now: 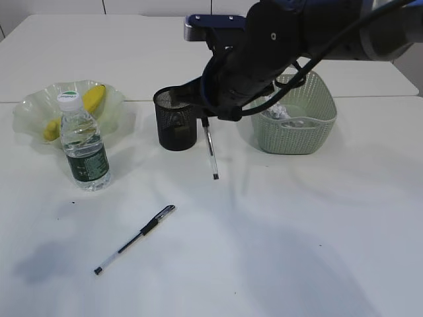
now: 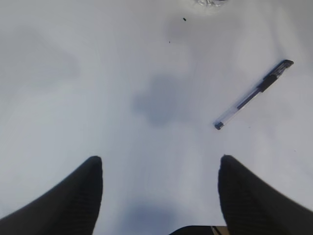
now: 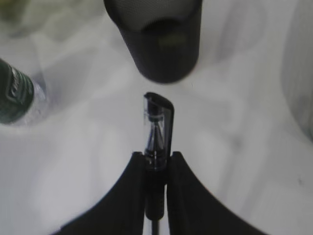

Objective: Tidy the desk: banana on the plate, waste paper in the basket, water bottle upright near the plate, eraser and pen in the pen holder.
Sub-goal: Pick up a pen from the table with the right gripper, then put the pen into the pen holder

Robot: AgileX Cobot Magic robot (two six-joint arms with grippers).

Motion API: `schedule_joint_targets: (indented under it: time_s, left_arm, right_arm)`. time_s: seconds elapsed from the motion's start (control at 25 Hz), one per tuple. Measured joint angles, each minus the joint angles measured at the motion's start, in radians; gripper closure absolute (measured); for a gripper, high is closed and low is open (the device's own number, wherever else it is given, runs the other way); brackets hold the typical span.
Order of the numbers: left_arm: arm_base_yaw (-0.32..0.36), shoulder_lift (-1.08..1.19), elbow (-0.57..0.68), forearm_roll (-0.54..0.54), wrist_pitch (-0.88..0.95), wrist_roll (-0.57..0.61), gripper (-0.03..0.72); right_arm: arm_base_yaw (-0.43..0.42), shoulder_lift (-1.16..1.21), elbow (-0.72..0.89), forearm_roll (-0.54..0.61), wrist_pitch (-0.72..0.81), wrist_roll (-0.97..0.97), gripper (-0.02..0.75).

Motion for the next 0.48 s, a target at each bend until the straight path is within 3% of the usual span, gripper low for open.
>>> schedule_joint_targets:
  time_s: [0.48]
  left_arm:
    - [0.0,0.0,0.0,0.0,-0.021,0.007,0.162]
  right_arm:
    - [-0.022,0.024,-0.013,-0.121,-0.487,-0.002,0.677]
